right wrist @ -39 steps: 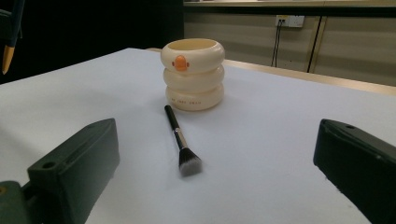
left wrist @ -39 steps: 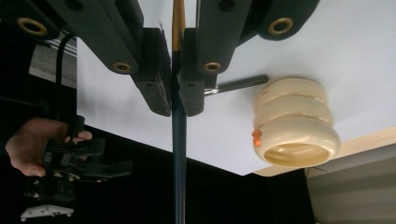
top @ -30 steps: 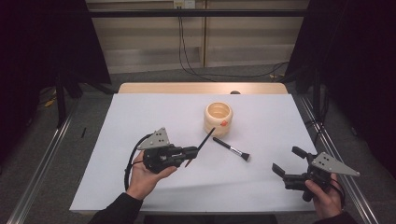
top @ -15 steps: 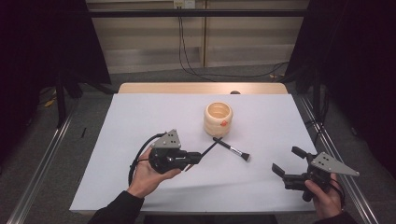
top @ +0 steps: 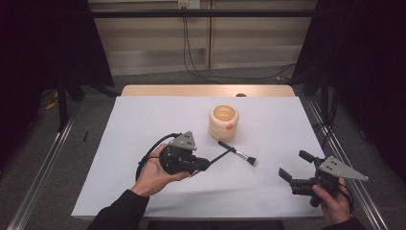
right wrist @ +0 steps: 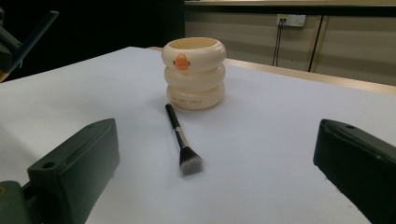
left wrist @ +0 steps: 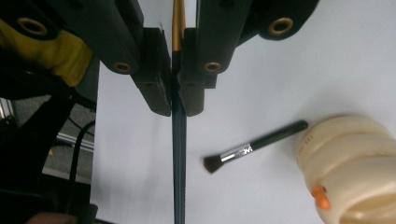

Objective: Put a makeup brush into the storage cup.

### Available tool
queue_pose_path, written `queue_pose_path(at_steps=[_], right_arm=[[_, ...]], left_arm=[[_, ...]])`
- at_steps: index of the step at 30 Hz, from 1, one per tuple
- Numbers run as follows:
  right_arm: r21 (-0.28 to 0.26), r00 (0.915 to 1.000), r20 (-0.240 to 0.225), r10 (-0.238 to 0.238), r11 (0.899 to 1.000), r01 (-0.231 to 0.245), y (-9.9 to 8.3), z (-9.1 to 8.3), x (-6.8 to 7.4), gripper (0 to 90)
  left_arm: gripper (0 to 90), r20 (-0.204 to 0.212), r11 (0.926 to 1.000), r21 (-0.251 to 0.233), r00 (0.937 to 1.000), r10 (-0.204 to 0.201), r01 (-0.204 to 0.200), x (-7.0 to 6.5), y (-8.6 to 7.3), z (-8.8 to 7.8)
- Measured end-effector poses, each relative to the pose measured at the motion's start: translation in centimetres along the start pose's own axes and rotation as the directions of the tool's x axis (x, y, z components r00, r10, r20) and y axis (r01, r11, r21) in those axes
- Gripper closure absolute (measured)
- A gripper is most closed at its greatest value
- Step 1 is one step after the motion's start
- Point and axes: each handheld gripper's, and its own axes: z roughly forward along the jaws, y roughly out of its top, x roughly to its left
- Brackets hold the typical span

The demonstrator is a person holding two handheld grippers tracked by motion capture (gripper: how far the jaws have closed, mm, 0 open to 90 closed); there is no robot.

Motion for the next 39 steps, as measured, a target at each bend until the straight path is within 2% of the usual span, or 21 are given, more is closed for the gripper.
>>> queue_pose_path(at_steps=[3,8,9,13,17,18,19,20,21,23,25,27,28,30,31,32,34,35,36,38,39], right_arm=[[-0.001,1.0000,-0.002,-0.002,1.000,0.002,0.0,0.0,0.0,0.1],[0.009,1.0000,-0.004,-0.009,1.000,0.009,0.0,0.0,0.0,0.1],[0.009,1.0000,-0.003,-0.009,1.000,0.009,0.0,0.0,0.0,0.1],[0.012,1.0000,-0.006,-0.007,1.000,0.007,0.0,0.0,0.0,0.1],[0.016,0.9999,-0.003,-0.014,1.000,0.014,0.0,0.0,0.0,0.1],[0.014,0.9999,-0.007,-0.015,1.000,0.015,0.0,0.0,0.0,0.1],[0.014,0.9999,-0.008,-0.013,1.000,0.014,0.0,0.0,0.0,0.1],[0.015,0.9999,-0.008,-0.013,1.000,0.013,0.0,0.0,0.0,0.1],[0.015,0.9999,-0.009,-0.012,1.000,0.012,0.0,0.0,0.0,0.1],[0.017,0.9999,-0.010,-0.011,1.000,0.011,0.0,0.0,0.0,0.1],[0.015,0.9999,-0.009,-0.014,1.000,0.014,0.0,0.1,0.0,0.1],[0.016,0.9999,-0.011,-0.013,1.000,0.013,0.0,0.0,0.0,0.1],[0.015,0.9999,-0.011,-0.014,1.000,0.014,0.0,0.0,0.0,0.1],[0.014,0.9999,-0.009,-0.014,1.000,0.014,-0.1,0.0,0.0,0.1],[0.016,0.9998,-0.013,-0.012,1.000,0.012,0.0,0.0,0.0,0.1],[0.014,0.9999,-0.010,-0.011,1.000,0.011,0.0,0.0,0.0,0.1],[0.020,0.9997,-0.012,-0.019,1.000,0.019,0.0,0.0,0.0,0.1],[0.019,0.9998,-0.020,-0.010,1.000,0.010,0.0,0.0,0.1,0.1],[0.020,0.9994,-0.030,-0.017,1.000,0.018,0.0,0.0,0.0,0.0],[0.025,0.9989,-0.046,-0.012,1.000,0.013,0.0,0.1,0.2,0.0],[0.027,0.9982,-0.057,-0.018,0.999,0.019,0.0,0.1,0.2,0.0]], left_arm=[[83.6,-0.018,0.9994,0.034,0.9998,0.011,-0.010,0.0,0.1,0.3],[83.6,-0.002,0.9937,0.110,0.9998,0.021,-0.021,0.1,0.3,1.3],[83.6,0.002,0.9925,0.122,0.9999,0.010,-0.011,0.1,0.3,1.5],[83.6,0.019,0.9873,0.158,0.9997,0.012,-0.015,0.1,0.3,1.9],[83.6,0.025,0.9789,0.204,0.9996,-0.010,0.005,0.2,0.3,2.4],[83.6,0.023,0.9732,0.229,0.9996,0.013,-0.018,0.4,0.3,2.4],[83.6,0.029,0.9771,0.213,0.9995,-0.011,0.005,0.3,0.2,2.6],[83.6,0.034,0.9754,0.221,0.9994,-0.012,0.004,0.3,0.2,2.7],[83.6,0.040,0.9697,0.244,0.9992,-0.001,-0.009,0.4,0.3,2.8],[83.6,0.043,0.9628,0.269,0.9990,0.008,-0.019,0.4,0.3,3.0],[83.6,0.053,0.9466,0.317,0.9977,0.043,-0.057,0.3,0.4,3.2],[83.6,0.071,0.9387,0.337,0.9962,0.049,-0.071,0.2,0.3,3.5],[83.6,0.077,0.9319,0.355,0.9957,0.051,-0.076,0.1,0.3,3.6],[83.6,0.065,0.9330,0.355,0.9971,0.040,-0.060,0.1,0.2,3.7],[83.6,0.075,0.9298,0.361,0.9961,0.046,-0.070,0.2,0.1,3.8],[83.6,0.067,0.9303,0.363,0.9972,0.032,-0.055,0.2,0.1,3.7],[83.6,0.083,0.9285,0.366,0.9960,0.032,-0.060,0.3,0.1,3.7],[83.6,0.084,0.9303,0.363,0.9962,0.023,-0.052,0.3,0.0,3.6],[83.6,0.093,0.9301,0.362,0.9952,0.029,-0.061,0.3,0.1,3.5],[83.6,0.080,0.9382,0.344,0.9968,0.010,-0.036,0.3,0.0,3.4],[83.6,0.086,0.9353,0.351,0.9961,0.017,-0.047,0.3,0.0,3.3]])
